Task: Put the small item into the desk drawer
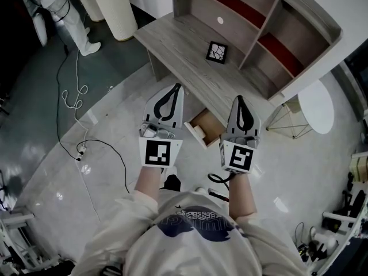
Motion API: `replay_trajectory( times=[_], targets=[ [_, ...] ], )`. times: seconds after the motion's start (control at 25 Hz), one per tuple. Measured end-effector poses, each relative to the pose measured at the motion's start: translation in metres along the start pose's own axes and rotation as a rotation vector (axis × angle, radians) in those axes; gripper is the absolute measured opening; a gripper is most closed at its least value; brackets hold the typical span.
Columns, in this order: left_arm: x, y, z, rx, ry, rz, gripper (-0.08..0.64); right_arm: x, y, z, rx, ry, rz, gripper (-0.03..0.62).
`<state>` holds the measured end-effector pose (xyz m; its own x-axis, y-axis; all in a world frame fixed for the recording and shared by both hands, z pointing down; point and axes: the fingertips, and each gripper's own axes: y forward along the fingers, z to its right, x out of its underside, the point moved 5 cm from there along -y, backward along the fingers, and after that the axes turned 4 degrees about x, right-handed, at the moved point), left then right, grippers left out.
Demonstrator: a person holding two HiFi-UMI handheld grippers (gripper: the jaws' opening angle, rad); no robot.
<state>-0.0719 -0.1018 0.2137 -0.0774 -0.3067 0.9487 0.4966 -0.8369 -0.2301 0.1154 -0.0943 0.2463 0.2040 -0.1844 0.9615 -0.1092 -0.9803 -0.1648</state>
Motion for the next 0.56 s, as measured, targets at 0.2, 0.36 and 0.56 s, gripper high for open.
replay_trajectory(
  times=[0.2,0.36,0.56],
  targets=[
    [0.0008,-0.0008,-0.004,0.0,0.02,-0.002,0.008,0.0038,0.0,-0.0018,0.004,-0.003,-0.013,-0.002],
    [0.002,0.0016,-0.0065,0.005,0.038,-0.009,0.008,0.0047,0.0028,-0.0021,0.004,-0.005,-0.014,-0.002],
    [0.0022,-0.0003,-0.0106,-0.008,0.001,0.003,0.009,0.0059,0.0034,-0.0059,0.006,-0.001,-0.017,-0.002]
  ],
)
